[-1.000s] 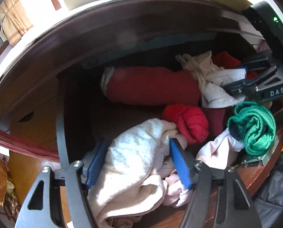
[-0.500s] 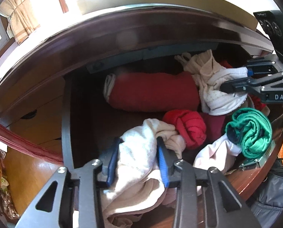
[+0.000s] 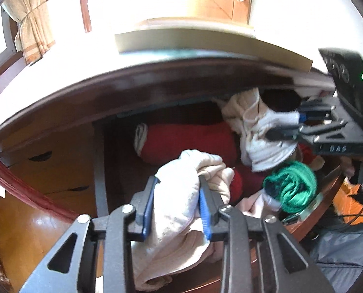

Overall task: Take underwear out of drawer
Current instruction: 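Lift both held garments up out of the drawer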

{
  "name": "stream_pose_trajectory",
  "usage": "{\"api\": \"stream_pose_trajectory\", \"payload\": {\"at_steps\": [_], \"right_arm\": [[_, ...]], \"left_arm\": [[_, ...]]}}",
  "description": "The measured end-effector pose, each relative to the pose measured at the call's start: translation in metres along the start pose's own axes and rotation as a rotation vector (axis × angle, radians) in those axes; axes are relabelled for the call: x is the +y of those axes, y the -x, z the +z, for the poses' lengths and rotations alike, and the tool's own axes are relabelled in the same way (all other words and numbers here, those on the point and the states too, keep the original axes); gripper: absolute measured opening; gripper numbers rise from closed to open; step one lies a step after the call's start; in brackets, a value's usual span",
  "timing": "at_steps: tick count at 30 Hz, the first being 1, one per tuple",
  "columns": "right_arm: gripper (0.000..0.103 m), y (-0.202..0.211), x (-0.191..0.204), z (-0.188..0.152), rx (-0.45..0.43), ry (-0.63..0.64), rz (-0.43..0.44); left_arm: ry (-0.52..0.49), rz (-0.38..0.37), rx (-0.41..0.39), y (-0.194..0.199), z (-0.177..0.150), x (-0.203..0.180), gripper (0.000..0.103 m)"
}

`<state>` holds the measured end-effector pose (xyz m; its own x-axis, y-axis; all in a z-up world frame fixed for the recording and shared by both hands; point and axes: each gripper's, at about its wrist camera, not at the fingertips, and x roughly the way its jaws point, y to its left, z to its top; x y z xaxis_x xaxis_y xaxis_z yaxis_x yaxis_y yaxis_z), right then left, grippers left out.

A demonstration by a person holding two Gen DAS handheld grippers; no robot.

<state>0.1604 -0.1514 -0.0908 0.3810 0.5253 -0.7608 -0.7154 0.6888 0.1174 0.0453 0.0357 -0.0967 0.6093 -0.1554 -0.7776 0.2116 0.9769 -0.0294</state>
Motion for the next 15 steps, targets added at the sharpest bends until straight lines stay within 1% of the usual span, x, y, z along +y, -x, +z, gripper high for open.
{"api": "stream_pose_trajectory", "payload": {"at_steps": [5, 7, 9, 11, 15], "right_arm": [[0.027, 0.009, 0.006, -0.008, -0.031, 0.025, 0.012], [0.027, 0.016, 0.013, -0.010, -0.064, 0.064, -0.022], [0.027, 0.022, 0.016, -0.013, -0.085, 0.086, -0.034], [0.027, 0.026, 0.015, -0.014, -0.094, 0.083, -0.030], [0.027, 0.033, 0.008, -0.020, -0.115, 0.053, 0.007]], "left_arm": [[0.033, -0.027, -0.070, 0.012, 0.005, 0.002, 0.030], [0.047, -0.034, -0.101, 0.016, 0.003, 0.005, 0.030], [0.062, -0.042, -0.122, 0.020, 0.003, 0.009, 0.030], [0.064, -0.046, -0.147, 0.023, 0.003, 0.010, 0.030], [0.070, -0.057, -0.181, 0.023, 0.003, 0.008, 0.030]]}}
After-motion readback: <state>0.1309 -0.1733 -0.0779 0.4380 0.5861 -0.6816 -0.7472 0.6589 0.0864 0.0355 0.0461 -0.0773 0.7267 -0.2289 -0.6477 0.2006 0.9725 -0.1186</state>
